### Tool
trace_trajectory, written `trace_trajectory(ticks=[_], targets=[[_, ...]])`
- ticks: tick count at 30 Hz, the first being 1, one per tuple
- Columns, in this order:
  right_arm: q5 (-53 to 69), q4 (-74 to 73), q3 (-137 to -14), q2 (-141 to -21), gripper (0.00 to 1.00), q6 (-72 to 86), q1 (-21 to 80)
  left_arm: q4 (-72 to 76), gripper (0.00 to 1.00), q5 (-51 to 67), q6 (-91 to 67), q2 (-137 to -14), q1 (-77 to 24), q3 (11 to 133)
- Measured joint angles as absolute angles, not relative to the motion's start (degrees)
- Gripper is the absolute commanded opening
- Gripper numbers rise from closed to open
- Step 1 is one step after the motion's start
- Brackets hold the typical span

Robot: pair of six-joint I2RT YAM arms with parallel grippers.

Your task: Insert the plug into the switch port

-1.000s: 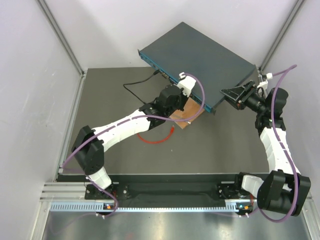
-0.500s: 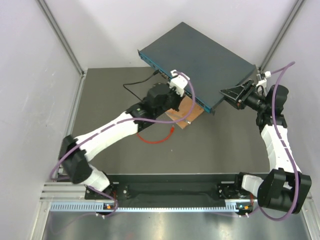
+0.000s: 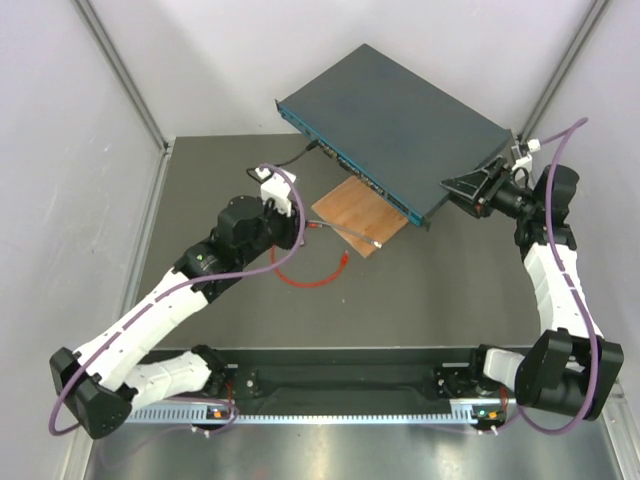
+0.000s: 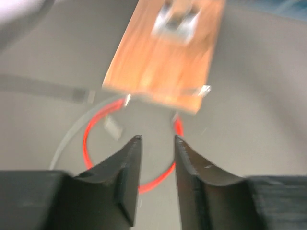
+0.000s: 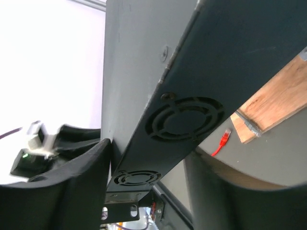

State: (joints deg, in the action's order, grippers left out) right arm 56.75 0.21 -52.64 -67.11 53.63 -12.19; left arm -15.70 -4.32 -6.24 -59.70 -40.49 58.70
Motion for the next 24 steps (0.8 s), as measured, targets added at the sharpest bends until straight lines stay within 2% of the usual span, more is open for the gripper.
trace_trajectory(ticks=[4, 5, 8, 10, 16, 24], targets=[[56.7, 0.8, -53.0, -67.5, 0.83, 49.8, -11.3, -20.8, 0.45, -6.2, -10.8, -59.5, -36.8, 53.6], [56.7, 0.6, -53.0, -67.6, 0.93, 48.9, -10.9, -21.9, 0.47, -7.1, -11.6, -59.7, -36.7, 52.8], [56.7, -0.3, -53.0, -67.7, 1.00, 46.5, -10.6, -23.9, 0.51, -8.9, -14.0, -62.0, -36.2, 51.7], [56.5, -1.1, -53.0, -67.7, 1.00, 45.4, -10.6, -23.9, 0.54, -9.5, -15.5, -64.7, -35.7, 51.7], [55.6, -5.4, -54.4, -67.1, 1.00, 41.8, -11.4, -23.2, 0.56, -10.9, -20.1, -75.1, -34.7, 51.7], [55.2, -8.7, -55.1, -65.3, 1.00, 39.0, -14.8, -19.8, 0.56, -14.4, -24.5, -86.5, -34.5, 53.7]])
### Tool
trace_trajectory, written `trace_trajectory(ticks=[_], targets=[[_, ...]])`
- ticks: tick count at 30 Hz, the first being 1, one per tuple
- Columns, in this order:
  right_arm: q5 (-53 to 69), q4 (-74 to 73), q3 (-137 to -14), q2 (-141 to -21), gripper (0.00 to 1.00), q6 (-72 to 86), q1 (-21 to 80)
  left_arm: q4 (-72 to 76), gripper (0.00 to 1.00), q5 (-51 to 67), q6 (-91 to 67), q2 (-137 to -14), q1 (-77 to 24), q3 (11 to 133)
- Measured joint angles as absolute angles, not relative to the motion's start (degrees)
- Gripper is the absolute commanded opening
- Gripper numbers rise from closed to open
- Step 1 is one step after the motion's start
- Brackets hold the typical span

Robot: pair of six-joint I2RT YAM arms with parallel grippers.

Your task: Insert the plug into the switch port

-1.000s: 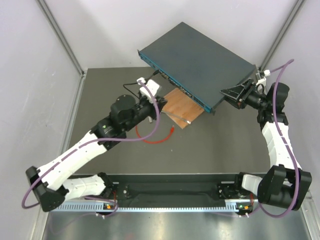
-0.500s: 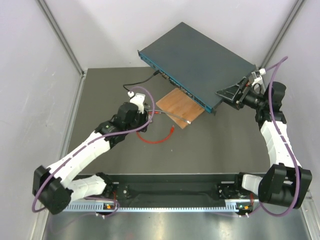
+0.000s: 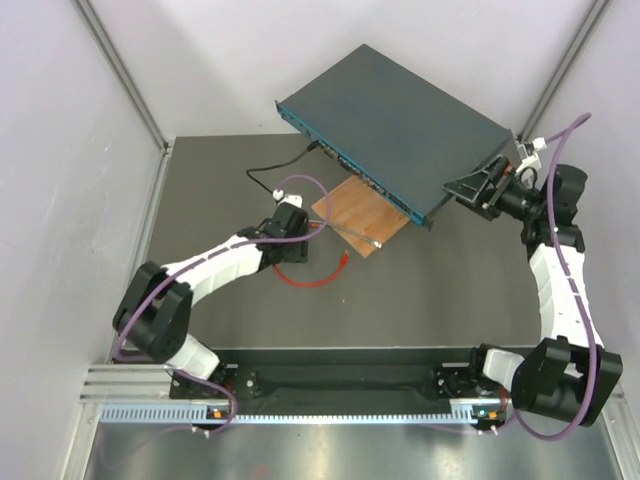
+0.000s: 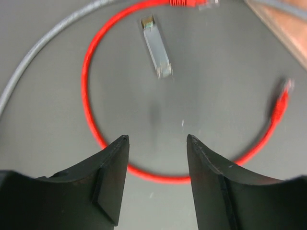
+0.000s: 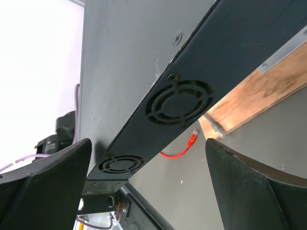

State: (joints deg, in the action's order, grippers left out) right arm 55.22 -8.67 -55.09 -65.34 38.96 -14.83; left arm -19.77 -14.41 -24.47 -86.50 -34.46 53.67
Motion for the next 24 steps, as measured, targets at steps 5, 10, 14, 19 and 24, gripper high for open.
trace_trajectory(ticks=[5, 10, 14, 19, 24], targets=[[55.5, -9.6, -55.7, -64.9, 1.00, 38.5, -17.3, -15.8, 0.54, -15.7, -26.5, -93.5, -33.6, 56.4], [56.3, -9.8, -55.7, -64.4, 0.99, 38.3, -19.3, -13.5, 0.50, -16.4, -27.8, -99.7, -32.3, 59.4], [57.0, -10.3, -55.7, -64.4, 1.00, 38.1, -20.3, -11.1, 0.46, -17.3, -27.7, -103.1, -31.2, 61.1], [57.7, -10.9, -55.7, -64.4, 1.00, 37.6, -20.9, -10.0, 0.40, -18.2, -28.1, -105.7, -30.5, 62.8], [58.2, -12.3, -56.7, -64.4, 1.00, 36.8, -22.1, -10.9, 0.09, -17.9, -30.4, -105.5, -30.1, 62.8]])
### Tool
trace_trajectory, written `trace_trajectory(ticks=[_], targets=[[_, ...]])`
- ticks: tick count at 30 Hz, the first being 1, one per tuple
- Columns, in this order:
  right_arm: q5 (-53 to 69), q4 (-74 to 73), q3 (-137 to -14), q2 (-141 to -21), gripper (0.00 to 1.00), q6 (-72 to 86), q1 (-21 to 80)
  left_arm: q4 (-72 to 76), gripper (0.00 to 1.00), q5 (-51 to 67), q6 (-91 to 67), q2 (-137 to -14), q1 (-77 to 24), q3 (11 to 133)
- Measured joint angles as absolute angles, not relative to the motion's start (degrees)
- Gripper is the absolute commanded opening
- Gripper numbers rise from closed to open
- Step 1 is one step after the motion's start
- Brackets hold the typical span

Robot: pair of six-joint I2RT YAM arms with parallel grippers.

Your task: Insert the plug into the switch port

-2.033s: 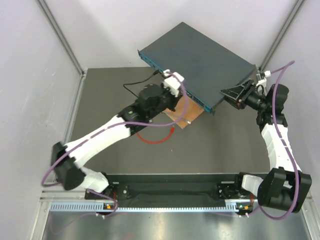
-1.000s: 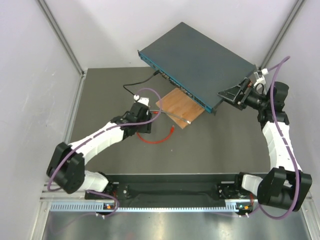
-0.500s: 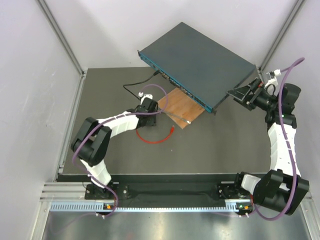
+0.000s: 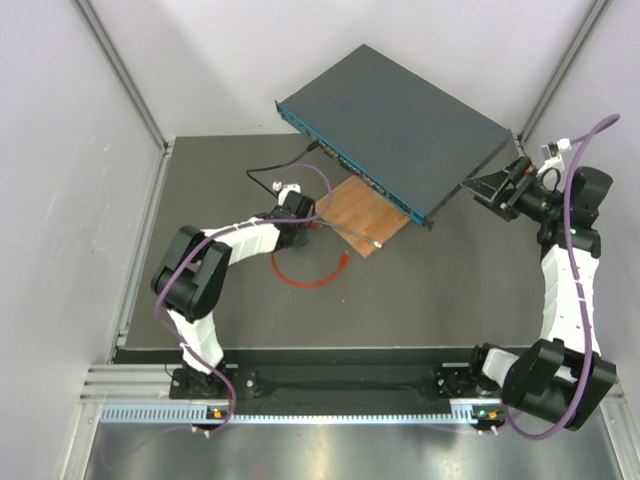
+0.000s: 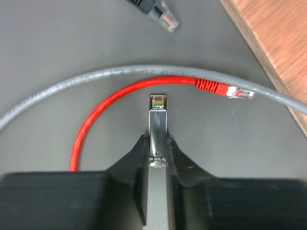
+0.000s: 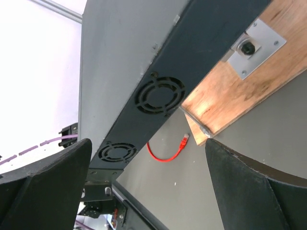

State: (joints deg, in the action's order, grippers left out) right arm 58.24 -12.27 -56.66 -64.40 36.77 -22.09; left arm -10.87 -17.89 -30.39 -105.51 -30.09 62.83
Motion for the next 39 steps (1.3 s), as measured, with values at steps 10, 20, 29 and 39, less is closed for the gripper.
trace_trajectory(ticks=[10, 20, 29, 39], targets=[[58.7, -16.4, -62.8, -62.7, 1.00, 32.4, -25.3, -23.8, 0.01, -10.3, -29.4, -89.6, -29.1, 56.7], [61.5, -13.5, -67.7, -62.5, 0.96, 33.2, -18.3, -26.0, 0.00, 4.2, -8.3, -66.1, -37.5, 60.6], [56.7, -16.6, -74.0, -63.9, 0.74, 24.8, 7.5, -29.9, 0.00, 6.0, 9.8, -64.4, -49.0, 68.7], [53.6, -18.7, -74.0, -69.1, 0.64, 22.0, 21.2, -29.6, 0.00, 0.7, 25.9, -64.8, -51.8, 72.2]])
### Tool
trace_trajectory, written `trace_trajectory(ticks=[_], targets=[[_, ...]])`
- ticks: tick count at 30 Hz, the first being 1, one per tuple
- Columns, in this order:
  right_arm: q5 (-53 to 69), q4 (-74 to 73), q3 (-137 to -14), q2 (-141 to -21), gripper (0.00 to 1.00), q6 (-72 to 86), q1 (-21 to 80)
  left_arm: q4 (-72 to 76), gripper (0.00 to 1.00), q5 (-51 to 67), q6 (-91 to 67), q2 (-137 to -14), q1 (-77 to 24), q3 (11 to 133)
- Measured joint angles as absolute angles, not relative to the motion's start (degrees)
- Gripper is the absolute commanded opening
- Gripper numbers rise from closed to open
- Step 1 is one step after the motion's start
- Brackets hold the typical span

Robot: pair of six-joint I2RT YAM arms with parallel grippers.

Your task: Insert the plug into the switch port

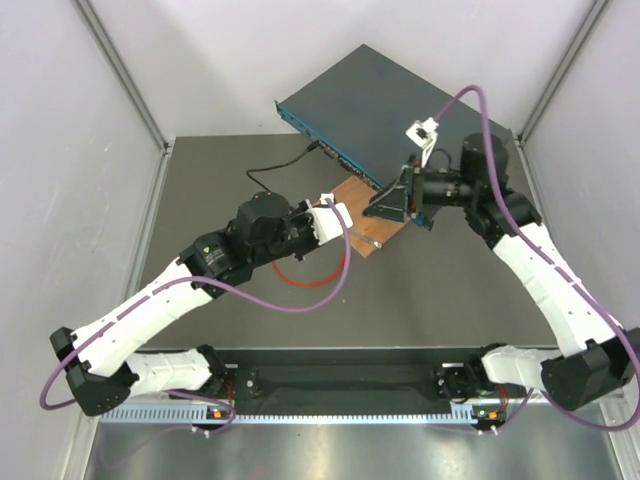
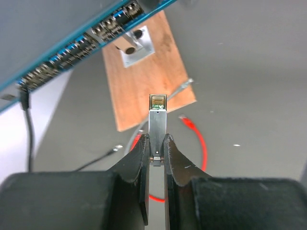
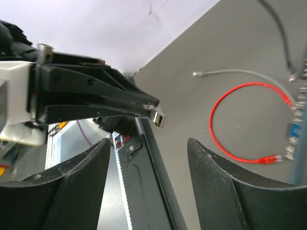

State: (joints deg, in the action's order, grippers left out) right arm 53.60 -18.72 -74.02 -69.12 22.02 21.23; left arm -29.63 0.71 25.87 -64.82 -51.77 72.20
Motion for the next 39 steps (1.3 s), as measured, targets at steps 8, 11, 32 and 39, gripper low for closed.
trace_trajectory(ticks=[8, 11, 32, 39], targets=[[52.2, -18.7, -75.3, -74.9, 0.54, 22.3, 27.9, -27.7, 0.00, -0.5, 31.6, -65.6, -52.2, 72.9], [52.0, -18.5, -75.5, -75.9, 0.53, 22.3, 29.3, -26.5, 0.00, -0.6, 32.6, -65.6, -52.2, 73.3], [52.8, -15.9, -77.7, -79.2, 0.00, 25.0, 29.8, -22.9, 0.39, 2.5, 33.4, -64.1, -52.2, 71.7], [55.3, -14.2, -77.0, -79.1, 0.00, 27.1, 29.7, -21.6, 0.43, 2.0, 32.7, -58.4, -52.3, 66.2]])
